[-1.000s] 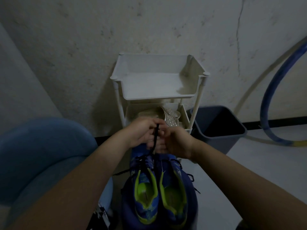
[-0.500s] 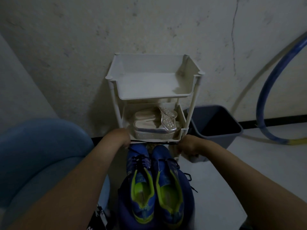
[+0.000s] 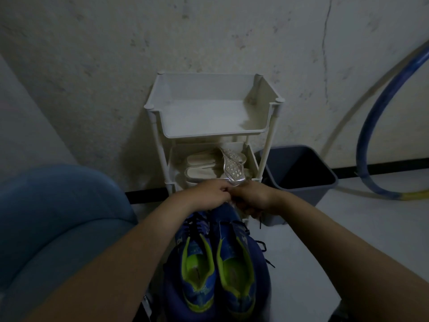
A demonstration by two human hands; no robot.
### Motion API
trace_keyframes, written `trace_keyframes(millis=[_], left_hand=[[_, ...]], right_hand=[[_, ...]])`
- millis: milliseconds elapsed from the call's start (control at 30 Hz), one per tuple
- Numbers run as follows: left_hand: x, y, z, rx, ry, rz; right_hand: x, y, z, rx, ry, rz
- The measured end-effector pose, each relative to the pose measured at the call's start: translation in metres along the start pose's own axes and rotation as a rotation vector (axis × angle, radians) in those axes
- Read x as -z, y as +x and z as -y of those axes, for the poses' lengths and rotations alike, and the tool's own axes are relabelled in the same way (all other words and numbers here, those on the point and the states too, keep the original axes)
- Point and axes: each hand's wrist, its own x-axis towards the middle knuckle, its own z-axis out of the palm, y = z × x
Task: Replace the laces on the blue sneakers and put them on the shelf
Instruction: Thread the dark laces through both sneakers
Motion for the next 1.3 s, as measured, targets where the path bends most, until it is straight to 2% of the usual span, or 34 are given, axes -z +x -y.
trace_keyframes(millis=[100,233,333,433,500,600,667,800,967,1167,1300], left_hand=[[0.011,0.001,0.009,0.061,0.196,-0.096],[0.026,0.001,0.023,0.152,0.310,-0.227],[0.030,0.006,0.036,0.283,0.410,-0.216],[0.028,0.007,0.039,0.400,0.564,-0.134],[0.025,0.004,0.036,0.434,0.543,-0.120],[0.016,0.007,0.032,0.213,0.400,-0.139],[0.006,0.009,0.024,0.067,0.202,-0.074],[-0.005,0.011,0.013,0.011,-0.081,0.045],[-0.002,0.012,0.023,0.093,-0.009,0.001],[-0.007,0.011,0.027,0.110,0.136,-0.072],[-0.008,0.010,0.024,0.114,0.146,-0.139]], right_hand=[[0.010,0.003,-0.008,-0.012,-0.019,-0.021],[0.018,0.004,-0.018,-0.037,-0.067,-0.038],[0.018,0.003,-0.020,-0.014,-0.090,-0.041],[0.015,0.003,-0.018,0.009,-0.129,-0.023],[0.011,0.001,-0.018,0.039,-0.183,-0.024],[0.004,0.000,-0.017,0.081,-0.173,-0.040],[0.000,0.002,-0.016,0.084,-0.158,-0.062],[-0.002,0.007,-0.015,0.081,-0.228,-0.160],[-0.004,0.010,-0.021,0.062,-0.263,-0.228],[-0.012,0.013,-0.028,0.056,-0.107,-0.177],[-0.014,0.013,-0.024,0.048,-0.025,-0.201]])
